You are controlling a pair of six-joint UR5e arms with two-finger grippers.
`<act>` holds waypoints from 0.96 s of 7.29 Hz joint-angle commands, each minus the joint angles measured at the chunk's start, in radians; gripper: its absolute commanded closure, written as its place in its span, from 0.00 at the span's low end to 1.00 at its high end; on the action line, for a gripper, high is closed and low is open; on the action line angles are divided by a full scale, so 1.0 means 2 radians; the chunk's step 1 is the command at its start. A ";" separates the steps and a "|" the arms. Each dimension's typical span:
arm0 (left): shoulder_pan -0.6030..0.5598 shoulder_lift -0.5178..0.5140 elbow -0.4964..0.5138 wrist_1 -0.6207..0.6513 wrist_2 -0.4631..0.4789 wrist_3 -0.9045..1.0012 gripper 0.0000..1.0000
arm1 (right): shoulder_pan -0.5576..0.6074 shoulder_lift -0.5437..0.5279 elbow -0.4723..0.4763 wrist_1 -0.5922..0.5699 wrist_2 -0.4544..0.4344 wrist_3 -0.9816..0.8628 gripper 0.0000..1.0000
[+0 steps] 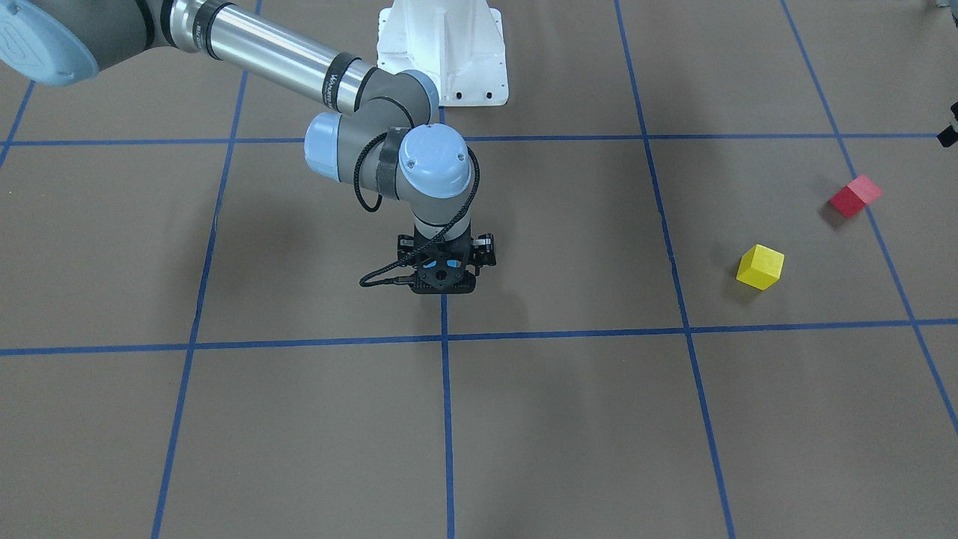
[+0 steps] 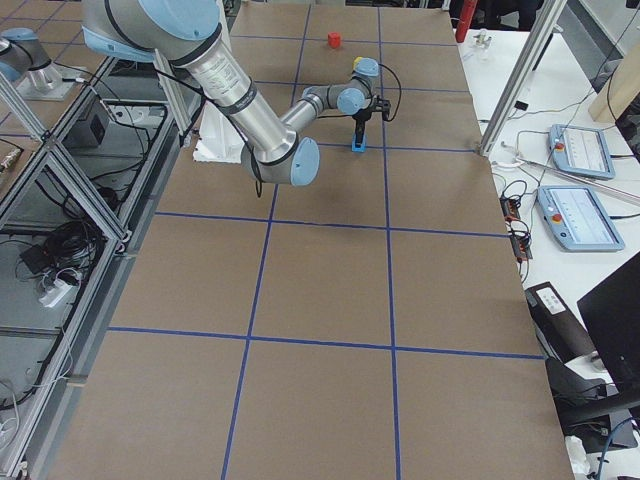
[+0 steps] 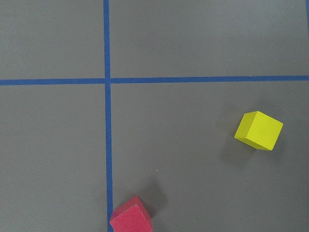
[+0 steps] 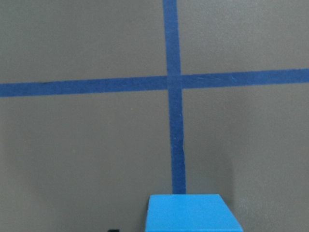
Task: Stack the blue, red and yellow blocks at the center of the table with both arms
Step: 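Lower the blue cube onto the center grid crossing and open the right gripper, then raise the right gripper off the blue cube while the left grasps the red cube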
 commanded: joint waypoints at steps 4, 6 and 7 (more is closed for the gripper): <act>0.076 -0.016 -0.002 -0.027 0.043 -0.101 0.00 | 0.029 -0.096 0.179 -0.063 0.024 -0.002 0.00; 0.185 -0.022 0.001 -0.105 0.115 -0.216 0.00 | 0.065 -0.181 0.274 -0.069 0.045 -0.005 0.00; 0.224 -0.033 0.002 -0.120 0.121 -0.249 0.01 | 0.088 -0.219 0.301 -0.069 0.054 -0.040 0.00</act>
